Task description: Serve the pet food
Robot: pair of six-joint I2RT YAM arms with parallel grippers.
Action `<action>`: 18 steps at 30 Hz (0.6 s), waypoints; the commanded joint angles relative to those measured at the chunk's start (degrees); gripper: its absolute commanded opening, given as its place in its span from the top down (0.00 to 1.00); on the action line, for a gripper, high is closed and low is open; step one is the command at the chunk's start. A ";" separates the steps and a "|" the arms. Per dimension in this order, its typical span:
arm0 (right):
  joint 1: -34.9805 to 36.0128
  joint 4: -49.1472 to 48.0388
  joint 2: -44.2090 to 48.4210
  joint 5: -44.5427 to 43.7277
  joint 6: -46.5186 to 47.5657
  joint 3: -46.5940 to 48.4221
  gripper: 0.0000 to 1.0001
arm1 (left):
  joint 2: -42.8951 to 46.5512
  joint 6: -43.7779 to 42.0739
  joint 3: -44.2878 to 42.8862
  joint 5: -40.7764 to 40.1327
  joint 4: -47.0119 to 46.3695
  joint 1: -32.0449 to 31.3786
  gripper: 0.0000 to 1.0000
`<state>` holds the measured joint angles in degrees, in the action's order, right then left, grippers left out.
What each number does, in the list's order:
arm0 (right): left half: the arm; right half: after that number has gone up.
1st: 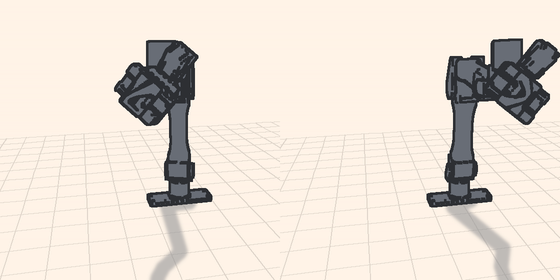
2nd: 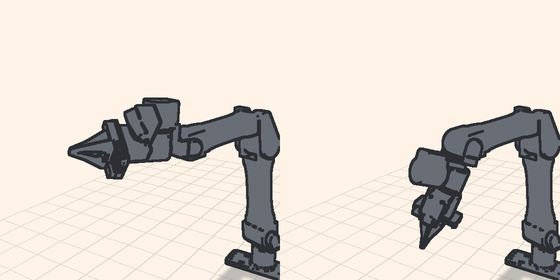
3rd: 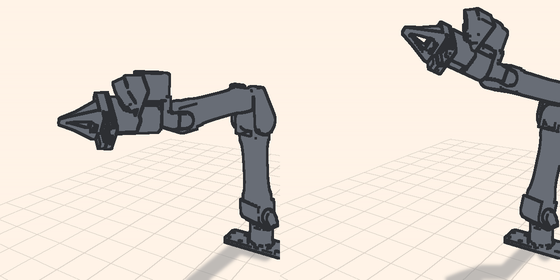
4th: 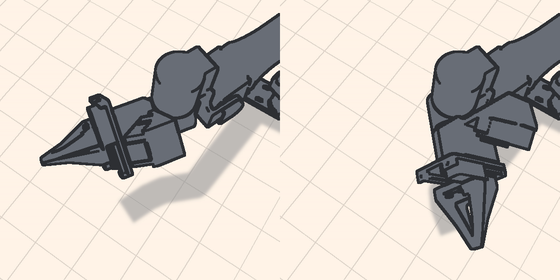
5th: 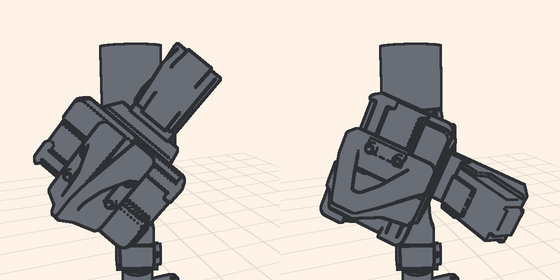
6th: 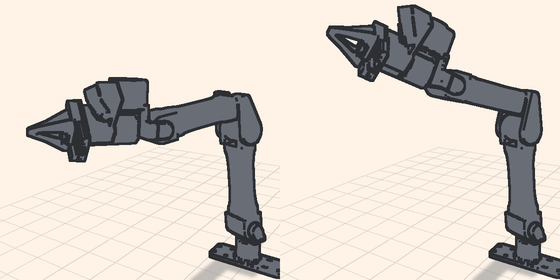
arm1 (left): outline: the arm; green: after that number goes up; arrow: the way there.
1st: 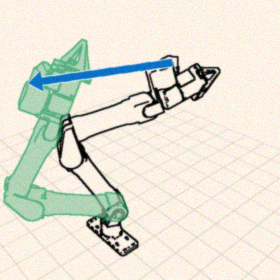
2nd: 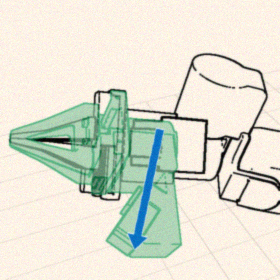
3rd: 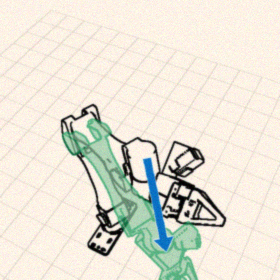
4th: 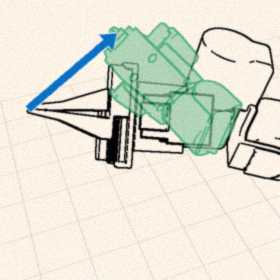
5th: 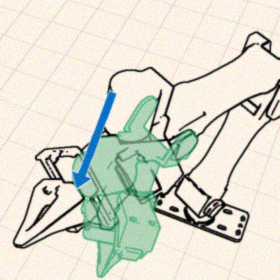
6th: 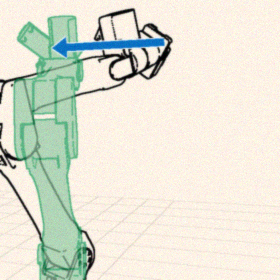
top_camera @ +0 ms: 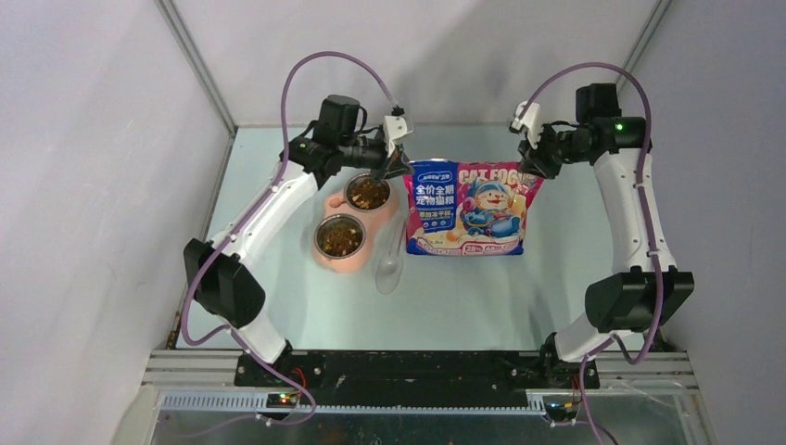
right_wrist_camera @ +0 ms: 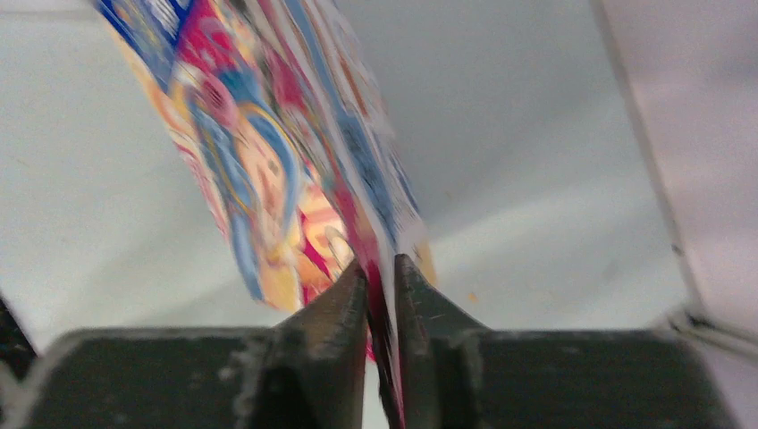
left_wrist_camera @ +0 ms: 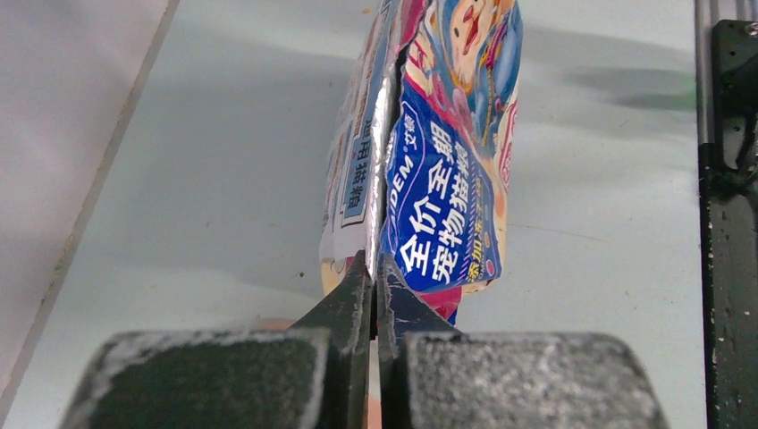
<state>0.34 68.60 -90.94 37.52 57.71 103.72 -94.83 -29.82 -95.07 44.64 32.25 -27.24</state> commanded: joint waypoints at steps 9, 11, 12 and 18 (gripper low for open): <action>-7.17 -3.00 5.39 -7.70 0.41 -1.72 0.70 | 3.03 1.62 -2.56 -2.16 0.77 3.16 1.00; -7.69 -3.96 6.29 -7.39 -0.07 -2.58 0.66 | 2.91 3.06 -3.03 -2.65 0.35 3.22 0.96; -7.97 -4.38 6.69 -6.63 -0.50 -2.83 0.65 | 2.96 4.30 -3.29 -3.14 -0.08 3.28 0.87; -13.88 -6.48 7.46 -2.94 -15.48 1.98 0.39 | 6.37 10.85 -3.88 -5.19 -1.21 8.45 0.64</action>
<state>-9.67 65.78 -85.27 32.38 52.80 101.12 -94.37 -24.64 -96.23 42.28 33.61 -23.64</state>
